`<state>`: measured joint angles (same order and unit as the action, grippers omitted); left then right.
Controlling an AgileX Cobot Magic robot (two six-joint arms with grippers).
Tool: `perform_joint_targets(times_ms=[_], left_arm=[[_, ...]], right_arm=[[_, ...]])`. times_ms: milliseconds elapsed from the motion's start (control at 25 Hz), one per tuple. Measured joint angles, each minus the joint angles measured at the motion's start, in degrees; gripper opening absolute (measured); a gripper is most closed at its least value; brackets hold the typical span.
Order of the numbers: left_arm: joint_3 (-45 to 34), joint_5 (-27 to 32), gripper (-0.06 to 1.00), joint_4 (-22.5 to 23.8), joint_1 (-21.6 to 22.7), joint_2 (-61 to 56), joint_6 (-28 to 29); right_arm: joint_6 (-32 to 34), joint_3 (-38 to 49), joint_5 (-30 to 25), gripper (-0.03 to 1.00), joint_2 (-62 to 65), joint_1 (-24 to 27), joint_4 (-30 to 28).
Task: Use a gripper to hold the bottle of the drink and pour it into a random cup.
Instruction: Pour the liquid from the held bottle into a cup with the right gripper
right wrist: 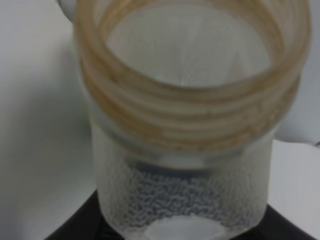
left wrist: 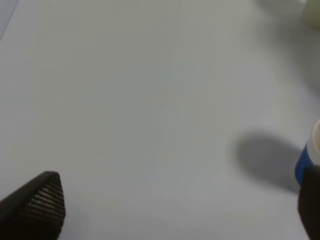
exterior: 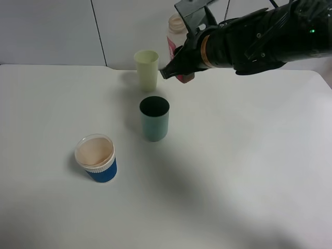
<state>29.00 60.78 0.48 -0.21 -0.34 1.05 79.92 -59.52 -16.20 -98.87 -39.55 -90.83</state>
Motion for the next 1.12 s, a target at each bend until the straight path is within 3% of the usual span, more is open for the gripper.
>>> perform_joint_targets(times_ms=[760, 1120], left_arm=[[0.0, 0.0, 0.93, 0.0, 0.0, 0.0, 0.0], [0.0, 0.0, 0.93, 0.0, 0.0, 0.0, 0.0]], right_arm=[[-38.3, -0.1, -5.8, 0.38, 0.0, -0.6, 1.0], [-52.0, -0.1, -6.0, 0.38, 0.0, -1.1, -0.8]])
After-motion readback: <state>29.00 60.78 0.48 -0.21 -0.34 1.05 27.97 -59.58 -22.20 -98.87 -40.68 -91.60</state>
